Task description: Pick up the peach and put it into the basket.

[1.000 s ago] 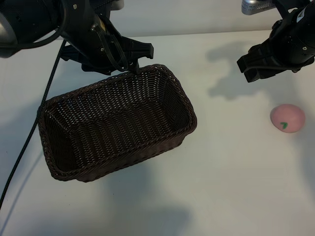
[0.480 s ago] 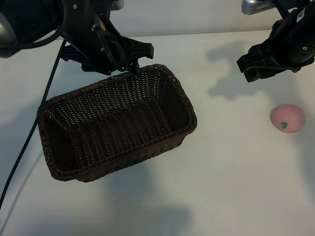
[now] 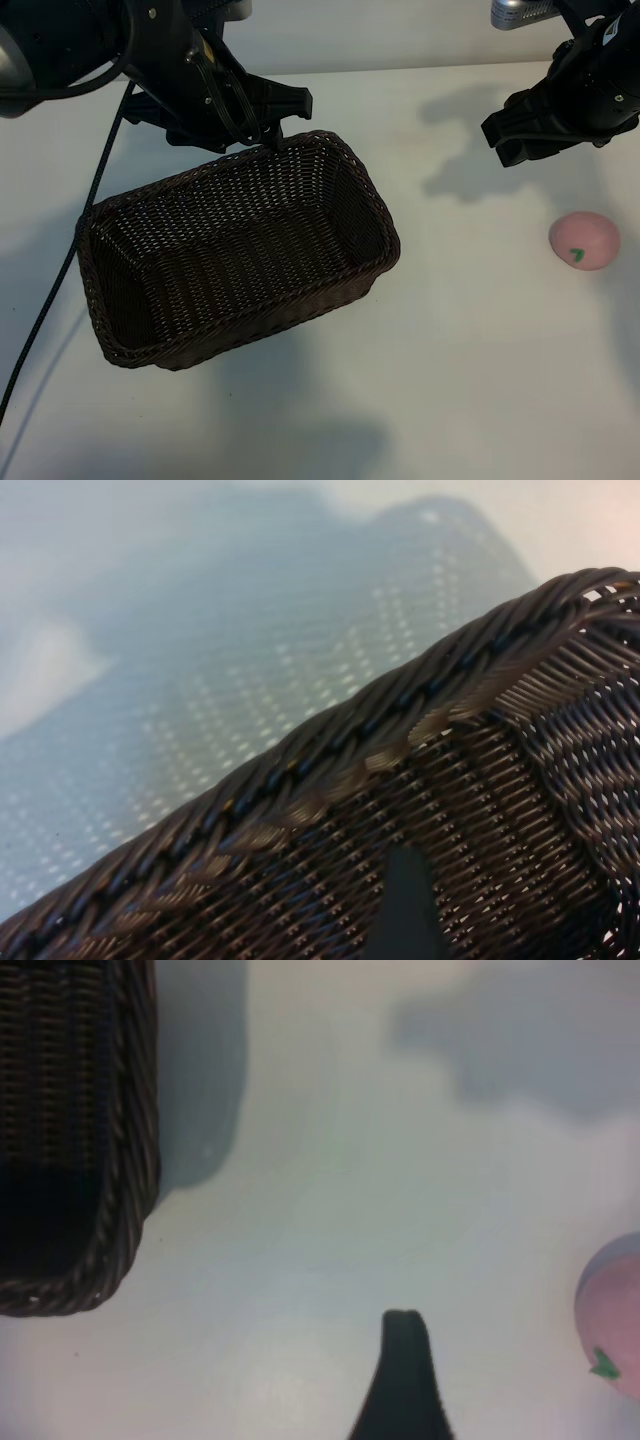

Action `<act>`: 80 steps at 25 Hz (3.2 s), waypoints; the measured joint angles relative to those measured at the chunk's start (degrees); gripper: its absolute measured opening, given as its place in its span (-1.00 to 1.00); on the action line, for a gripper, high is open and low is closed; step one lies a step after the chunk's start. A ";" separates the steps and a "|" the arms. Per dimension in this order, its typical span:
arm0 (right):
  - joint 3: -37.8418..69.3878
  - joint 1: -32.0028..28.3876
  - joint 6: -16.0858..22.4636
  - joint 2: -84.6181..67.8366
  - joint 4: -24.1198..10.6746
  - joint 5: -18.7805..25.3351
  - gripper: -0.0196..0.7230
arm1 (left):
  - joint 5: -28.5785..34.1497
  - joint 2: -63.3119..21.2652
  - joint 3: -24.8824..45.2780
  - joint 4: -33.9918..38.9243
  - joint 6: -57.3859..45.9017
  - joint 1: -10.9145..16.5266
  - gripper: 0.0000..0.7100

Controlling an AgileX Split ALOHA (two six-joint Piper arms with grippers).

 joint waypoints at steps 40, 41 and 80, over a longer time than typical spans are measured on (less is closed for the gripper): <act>0.00 0.00 0.04 0.00 0.16 0.00 0.53 | -2.67 -22.73 35.22 7.98 -22.02 13.41 0.59; 0.00 0.00 0.04 0.00 0.16 0.00 0.53 | -2.75 -22.07 35.28 7.98 -22.08 13.43 0.59; 0.00 0.00 0.04 0.00 0.21 0.05 0.53 | -13.41 -5.36 35.75 1.70 -19.72 13.50 -0.13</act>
